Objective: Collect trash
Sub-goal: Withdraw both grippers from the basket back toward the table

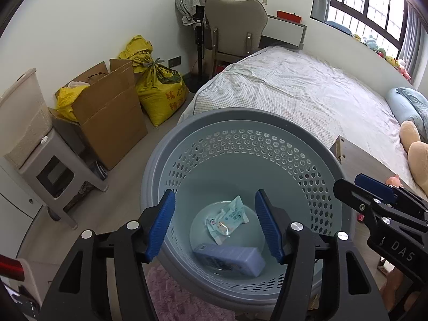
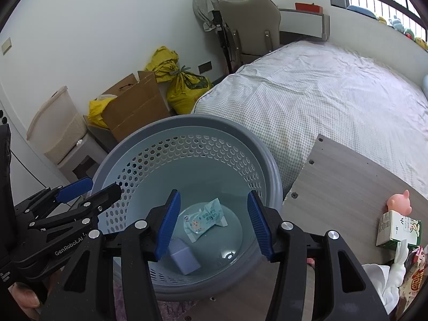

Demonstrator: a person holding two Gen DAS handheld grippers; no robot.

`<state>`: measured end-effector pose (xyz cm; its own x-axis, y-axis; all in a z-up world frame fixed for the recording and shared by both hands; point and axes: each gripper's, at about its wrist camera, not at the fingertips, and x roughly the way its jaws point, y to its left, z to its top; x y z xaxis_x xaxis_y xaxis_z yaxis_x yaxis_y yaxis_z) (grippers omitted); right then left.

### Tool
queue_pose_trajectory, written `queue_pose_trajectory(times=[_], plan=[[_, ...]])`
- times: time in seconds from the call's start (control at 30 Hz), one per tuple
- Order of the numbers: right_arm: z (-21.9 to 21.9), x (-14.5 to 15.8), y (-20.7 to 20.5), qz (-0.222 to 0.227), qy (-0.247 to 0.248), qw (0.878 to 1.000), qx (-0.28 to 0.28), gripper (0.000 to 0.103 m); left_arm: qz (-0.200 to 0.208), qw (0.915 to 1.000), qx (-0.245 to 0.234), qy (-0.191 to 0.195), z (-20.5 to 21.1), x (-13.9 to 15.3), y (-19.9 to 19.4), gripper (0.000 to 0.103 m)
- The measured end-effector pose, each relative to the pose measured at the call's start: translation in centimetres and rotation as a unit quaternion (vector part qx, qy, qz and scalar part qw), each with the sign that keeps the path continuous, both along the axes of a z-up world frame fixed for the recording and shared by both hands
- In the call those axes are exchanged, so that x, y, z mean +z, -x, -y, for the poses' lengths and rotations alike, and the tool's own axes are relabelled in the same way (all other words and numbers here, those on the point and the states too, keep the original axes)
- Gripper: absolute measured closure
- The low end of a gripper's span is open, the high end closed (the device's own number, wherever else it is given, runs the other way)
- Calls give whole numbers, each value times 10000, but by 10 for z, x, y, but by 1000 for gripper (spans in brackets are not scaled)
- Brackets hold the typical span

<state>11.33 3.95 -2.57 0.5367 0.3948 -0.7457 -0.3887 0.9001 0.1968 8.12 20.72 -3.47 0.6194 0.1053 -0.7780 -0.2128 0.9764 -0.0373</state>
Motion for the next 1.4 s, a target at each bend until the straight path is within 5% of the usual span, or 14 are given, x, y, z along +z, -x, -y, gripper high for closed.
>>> queue_pose_trajectory(times=[1.4], plan=[[53, 18, 51, 203, -70, 9988, -450, 37, 228, 9994, -172, -209, 37, 21, 45, 34]])
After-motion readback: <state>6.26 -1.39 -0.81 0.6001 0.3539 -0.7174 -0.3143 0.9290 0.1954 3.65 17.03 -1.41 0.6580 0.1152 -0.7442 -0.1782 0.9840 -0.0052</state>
